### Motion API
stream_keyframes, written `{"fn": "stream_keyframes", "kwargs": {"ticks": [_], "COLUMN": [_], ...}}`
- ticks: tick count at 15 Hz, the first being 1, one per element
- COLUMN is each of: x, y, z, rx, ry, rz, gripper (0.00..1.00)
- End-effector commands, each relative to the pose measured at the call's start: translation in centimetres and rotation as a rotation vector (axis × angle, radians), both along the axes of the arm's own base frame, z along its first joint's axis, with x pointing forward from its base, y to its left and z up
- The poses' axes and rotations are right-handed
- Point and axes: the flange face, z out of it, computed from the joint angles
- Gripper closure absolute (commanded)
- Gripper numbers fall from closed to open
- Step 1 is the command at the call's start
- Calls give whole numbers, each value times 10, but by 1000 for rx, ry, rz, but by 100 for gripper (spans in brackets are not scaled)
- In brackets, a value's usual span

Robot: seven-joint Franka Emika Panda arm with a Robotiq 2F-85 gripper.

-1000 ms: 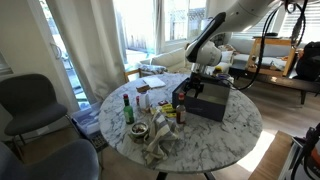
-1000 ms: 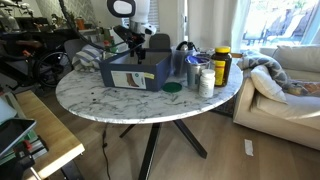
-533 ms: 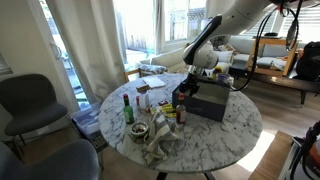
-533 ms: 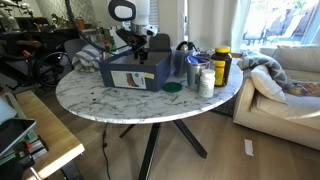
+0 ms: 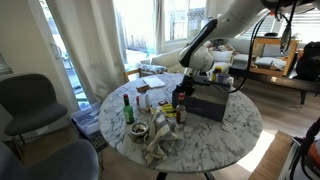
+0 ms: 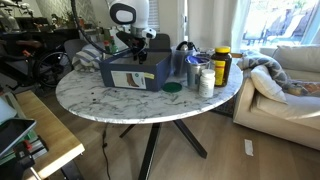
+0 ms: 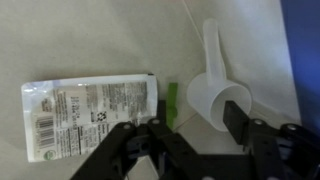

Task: Remove the measuring cup from the box

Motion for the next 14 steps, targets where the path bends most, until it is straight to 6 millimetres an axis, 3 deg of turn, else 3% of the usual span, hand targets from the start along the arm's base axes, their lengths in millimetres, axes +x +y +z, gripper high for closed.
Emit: {"fn": "stream_keyframes", "kwargs": {"ticks": [1, 2, 4, 5, 6, 10, 14], "x": [11, 13, 17, 19, 20, 17, -13], "y": [-8, -10, -12, -12, -12, -6, 1], "z": [-12, -14, -18, -19, -20, -8, 17], "rx": [8, 9, 11, 11, 7, -18, -74], "ry": [-12, -11, -7, -8, -8, -35, -8], "rz": [13, 15, 16, 16, 18, 35, 34], "gripper": [67, 71, 91, 91, 100, 99, 99]}}
